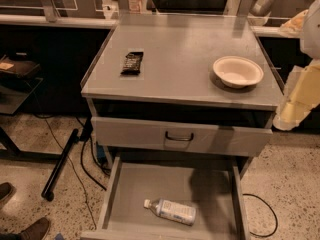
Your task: Pick blue plastic bottle from middle drawer and place on counter
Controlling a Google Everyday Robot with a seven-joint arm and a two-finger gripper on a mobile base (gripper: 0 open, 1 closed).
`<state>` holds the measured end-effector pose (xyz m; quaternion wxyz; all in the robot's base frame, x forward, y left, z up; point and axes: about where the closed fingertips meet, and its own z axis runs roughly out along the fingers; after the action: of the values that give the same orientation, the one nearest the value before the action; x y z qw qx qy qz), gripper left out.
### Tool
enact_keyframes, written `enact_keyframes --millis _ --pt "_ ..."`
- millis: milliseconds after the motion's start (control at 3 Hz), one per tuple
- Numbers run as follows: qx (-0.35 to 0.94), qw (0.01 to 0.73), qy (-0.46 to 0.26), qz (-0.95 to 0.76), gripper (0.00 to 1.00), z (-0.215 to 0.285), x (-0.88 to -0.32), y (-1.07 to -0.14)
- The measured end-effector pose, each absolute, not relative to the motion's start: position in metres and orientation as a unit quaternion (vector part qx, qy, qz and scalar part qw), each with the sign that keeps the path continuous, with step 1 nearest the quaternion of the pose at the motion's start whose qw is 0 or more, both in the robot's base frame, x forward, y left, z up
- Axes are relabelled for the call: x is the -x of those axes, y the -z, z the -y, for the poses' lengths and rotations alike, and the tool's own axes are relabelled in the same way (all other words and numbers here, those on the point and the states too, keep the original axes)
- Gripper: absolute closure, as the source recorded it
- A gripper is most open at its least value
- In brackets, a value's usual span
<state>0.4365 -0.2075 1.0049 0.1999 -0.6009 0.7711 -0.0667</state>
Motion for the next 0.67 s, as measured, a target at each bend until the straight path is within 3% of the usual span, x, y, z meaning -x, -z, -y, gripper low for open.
enact_keyframes --millis 667 --pt "0.605 0.194 0.061 -0.770 0.00 0.198 -0.432 -0.987"
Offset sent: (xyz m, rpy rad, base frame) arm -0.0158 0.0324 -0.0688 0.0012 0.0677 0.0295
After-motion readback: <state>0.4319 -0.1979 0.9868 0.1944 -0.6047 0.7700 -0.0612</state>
